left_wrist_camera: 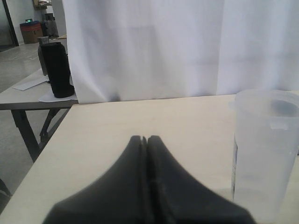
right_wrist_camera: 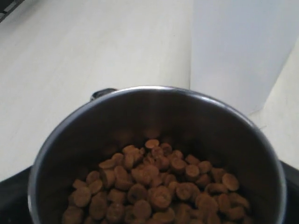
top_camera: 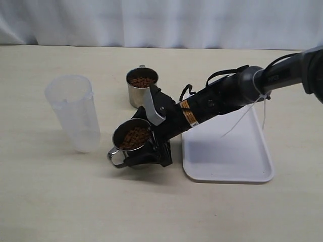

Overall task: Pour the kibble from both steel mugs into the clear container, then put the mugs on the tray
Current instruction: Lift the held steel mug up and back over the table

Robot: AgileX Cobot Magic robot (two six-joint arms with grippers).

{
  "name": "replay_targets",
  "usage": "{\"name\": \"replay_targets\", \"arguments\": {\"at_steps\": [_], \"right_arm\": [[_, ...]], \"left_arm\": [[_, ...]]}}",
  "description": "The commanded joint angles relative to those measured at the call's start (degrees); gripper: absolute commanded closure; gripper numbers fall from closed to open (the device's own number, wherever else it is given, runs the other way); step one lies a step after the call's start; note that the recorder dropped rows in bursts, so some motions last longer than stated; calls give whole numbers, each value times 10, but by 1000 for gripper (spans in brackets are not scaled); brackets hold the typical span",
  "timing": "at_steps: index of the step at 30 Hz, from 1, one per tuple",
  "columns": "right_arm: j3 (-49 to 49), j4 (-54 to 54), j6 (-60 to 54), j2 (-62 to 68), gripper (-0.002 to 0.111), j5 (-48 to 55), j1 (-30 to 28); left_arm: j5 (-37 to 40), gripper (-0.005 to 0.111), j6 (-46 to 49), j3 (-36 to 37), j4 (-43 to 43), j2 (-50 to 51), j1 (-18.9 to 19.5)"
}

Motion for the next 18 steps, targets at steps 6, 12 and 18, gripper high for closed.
{"name": "replay_targets", "arguments": {"at_steps": [6,12,18], "right_arm": [[5,-7,127,-94,104,69,10],[27,-7,135,-135,104,145,33],[60,-7,136,-163,104,147,33]], "left_arm": [[-4,107,-1,2,-2,-1,-1],[-4,107,-1,2,-2,-1,-1],[-4,107,-1,2,-2,-1,-1]]}}
